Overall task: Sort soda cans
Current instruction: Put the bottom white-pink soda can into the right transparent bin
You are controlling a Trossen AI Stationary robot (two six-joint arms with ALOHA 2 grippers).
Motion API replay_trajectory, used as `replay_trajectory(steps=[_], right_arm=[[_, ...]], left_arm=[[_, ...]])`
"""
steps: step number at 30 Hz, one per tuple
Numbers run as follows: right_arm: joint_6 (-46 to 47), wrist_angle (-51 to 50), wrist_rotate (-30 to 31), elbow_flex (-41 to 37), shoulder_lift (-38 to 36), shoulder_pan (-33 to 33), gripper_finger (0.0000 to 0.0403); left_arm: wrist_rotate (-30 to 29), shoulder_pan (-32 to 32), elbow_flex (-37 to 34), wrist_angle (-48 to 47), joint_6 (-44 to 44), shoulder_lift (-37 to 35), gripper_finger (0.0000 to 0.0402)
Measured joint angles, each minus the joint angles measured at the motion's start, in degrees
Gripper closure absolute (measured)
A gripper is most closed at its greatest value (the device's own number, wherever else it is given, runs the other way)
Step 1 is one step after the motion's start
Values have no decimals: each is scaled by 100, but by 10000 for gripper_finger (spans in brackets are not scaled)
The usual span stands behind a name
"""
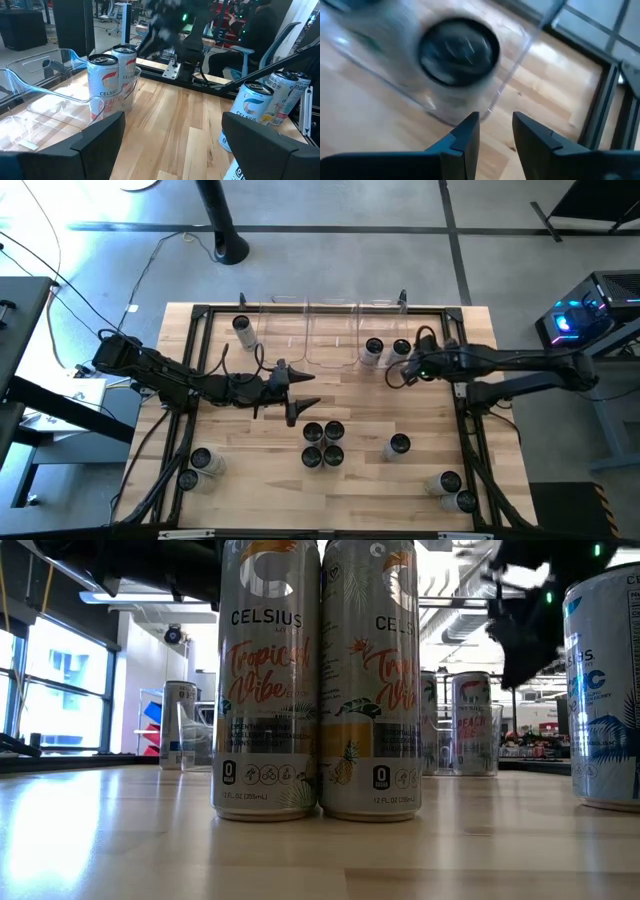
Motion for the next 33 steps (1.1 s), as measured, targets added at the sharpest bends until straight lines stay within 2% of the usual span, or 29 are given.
replay_trajectory(steps=[3, 6, 10, 15, 18, 20, 23, 27, 31, 33], right_arm=[[14, -341, 0, 699, -2, 397, 291], [173, -502, -2, 1325, -4, 1122, 291], [603, -330, 189, 1910, 42, 2498, 291], [1078, 362, 617, 2263, 412, 4297, 291], [1223, 693, 565, 2560, 852, 5176, 291], [1372, 797, 265, 2869, 1234, 5672, 291], [2090, 736, -398, 3389, 1836, 6196, 291], [2994, 731, -1539, 3813, 2529, 6560, 291], [3452, 821, -1474, 3862, 3102, 6678, 291], [3815, 673, -1832, 3862, 3281, 6539, 291]], left_arm=[[-3, -49, 0, 0, 1, 0, 74], [-2, -136, 0, -4, 4, 0, 74], [-3, -259, 0, -7, 62, 1, 74], [-2, -363, 0, -7, 111, 1, 74], [-2, -403, 0, -11, 114, 1, 74], [-3, -420, 0, -13, 150, 1, 74], [-3, -421, 0, -16, 164, 1, 74], [-4, -419, 0, -20, 168, 1, 74], [-3, -419, 0, -35, 212, 0, 74], [-4, -416, 0, -37, 252, -1, 74]])
